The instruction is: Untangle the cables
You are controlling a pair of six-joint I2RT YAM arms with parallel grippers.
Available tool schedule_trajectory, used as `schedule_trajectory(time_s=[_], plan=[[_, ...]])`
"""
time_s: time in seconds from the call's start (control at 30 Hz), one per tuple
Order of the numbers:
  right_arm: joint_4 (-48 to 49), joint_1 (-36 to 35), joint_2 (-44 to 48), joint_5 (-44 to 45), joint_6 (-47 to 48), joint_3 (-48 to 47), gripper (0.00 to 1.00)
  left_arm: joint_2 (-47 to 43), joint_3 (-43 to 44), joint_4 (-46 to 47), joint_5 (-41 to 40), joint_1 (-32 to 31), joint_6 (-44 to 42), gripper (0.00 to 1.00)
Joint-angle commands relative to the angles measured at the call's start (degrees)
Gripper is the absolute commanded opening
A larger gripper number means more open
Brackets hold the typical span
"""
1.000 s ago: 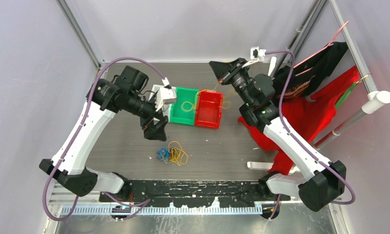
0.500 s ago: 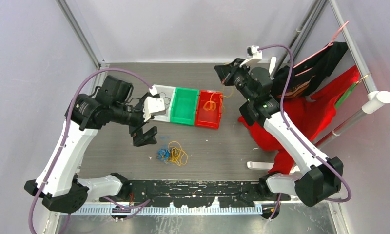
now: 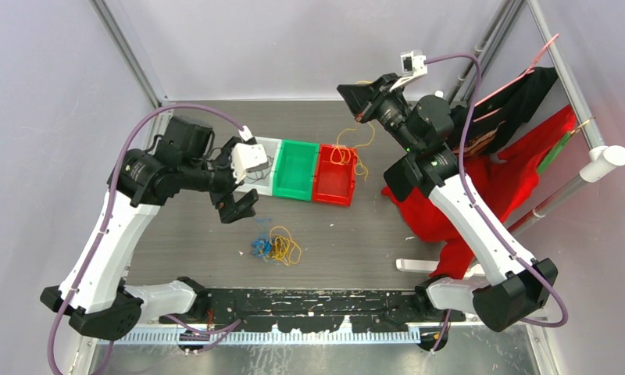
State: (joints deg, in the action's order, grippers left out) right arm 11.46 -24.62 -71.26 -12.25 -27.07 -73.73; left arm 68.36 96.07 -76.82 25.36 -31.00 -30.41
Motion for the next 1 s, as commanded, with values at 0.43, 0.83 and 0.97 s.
schedule_trajectory(time_s=[0.43, 0.83, 0.97], plan=[[5.6, 0.2, -5.2, -3.7, -1.3, 1.1, 0.01, -3.2, -0.4, 7.4, -1.6, 0.1, 2.2, 1.0], [4.8, 0.9, -10.8, -0.3, 3.9, 6.3, 0.01, -3.2, -0.1, 6.8, -1.5, 0.1, 2.1, 0.99], [2.1, 0.9, -11.2, 1.0, 8.1, 6.4, 0.01, -2.5, 0.6, 6.7, -1.2, 0.1, 2.2, 0.98]])
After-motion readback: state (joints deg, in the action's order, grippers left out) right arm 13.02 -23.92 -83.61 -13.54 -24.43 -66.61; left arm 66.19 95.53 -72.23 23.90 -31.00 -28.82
